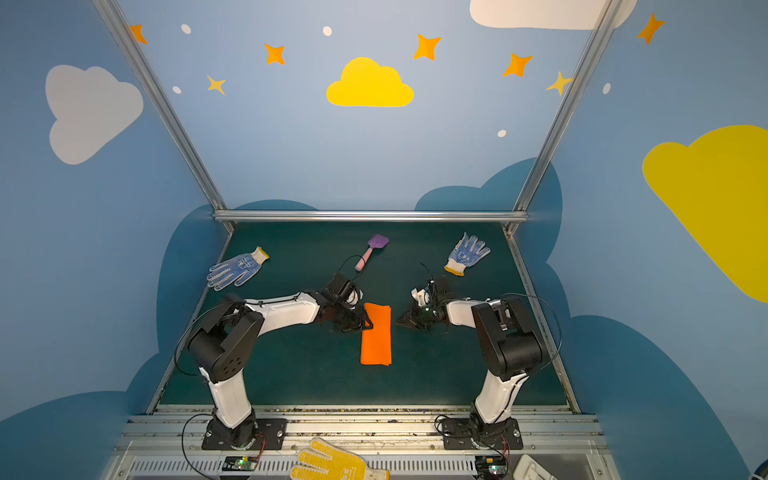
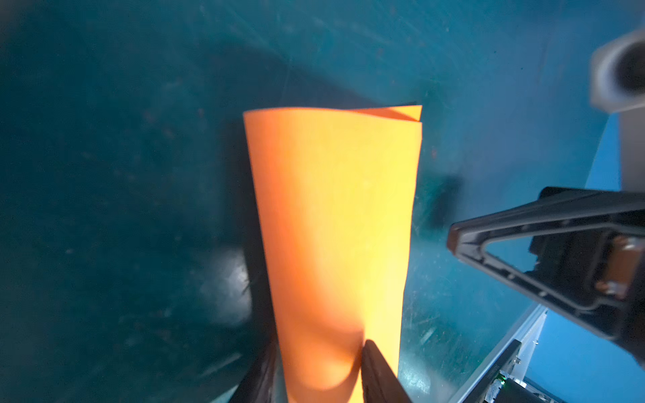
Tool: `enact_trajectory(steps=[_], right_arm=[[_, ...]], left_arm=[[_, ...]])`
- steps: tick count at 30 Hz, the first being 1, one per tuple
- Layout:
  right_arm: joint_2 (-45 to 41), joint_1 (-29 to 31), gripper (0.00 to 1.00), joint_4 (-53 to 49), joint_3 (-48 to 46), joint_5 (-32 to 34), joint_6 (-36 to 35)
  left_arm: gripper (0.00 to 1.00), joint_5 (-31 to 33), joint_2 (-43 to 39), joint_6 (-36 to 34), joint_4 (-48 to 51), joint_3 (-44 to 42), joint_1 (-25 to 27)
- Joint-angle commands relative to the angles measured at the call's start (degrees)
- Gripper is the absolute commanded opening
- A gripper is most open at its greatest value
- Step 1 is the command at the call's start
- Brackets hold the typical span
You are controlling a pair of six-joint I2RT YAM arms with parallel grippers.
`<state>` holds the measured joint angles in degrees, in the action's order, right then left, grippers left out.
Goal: Fold a paper plane with a square sheet of paper (fold left side to right side)
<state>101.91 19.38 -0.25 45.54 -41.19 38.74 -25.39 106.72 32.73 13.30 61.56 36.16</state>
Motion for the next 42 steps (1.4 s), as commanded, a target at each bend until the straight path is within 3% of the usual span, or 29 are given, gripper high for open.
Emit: enact_trajectory(steps=[1, 32, 42], right_arm=[[0.7, 0.2, 0.0, 0.9, -0.5, -0.3, -0.3], [1.1, 0.5, 0.0, 1.6, -0.9, -0.6, -0.1], [0.1, 4.0, 0.0, -0.9, 2.1, -0.4, -1.8]], left_arm=[[0.42, 2.4, 1.7, -0.9, 4.7, 0.4, 0.4], [0.4, 5.1, 2.2, 3.2, 3.8, -0.2, -0.1], [0.38, 5.1, 2.8, 2.9, 3.9, 0.1, -0.2]])
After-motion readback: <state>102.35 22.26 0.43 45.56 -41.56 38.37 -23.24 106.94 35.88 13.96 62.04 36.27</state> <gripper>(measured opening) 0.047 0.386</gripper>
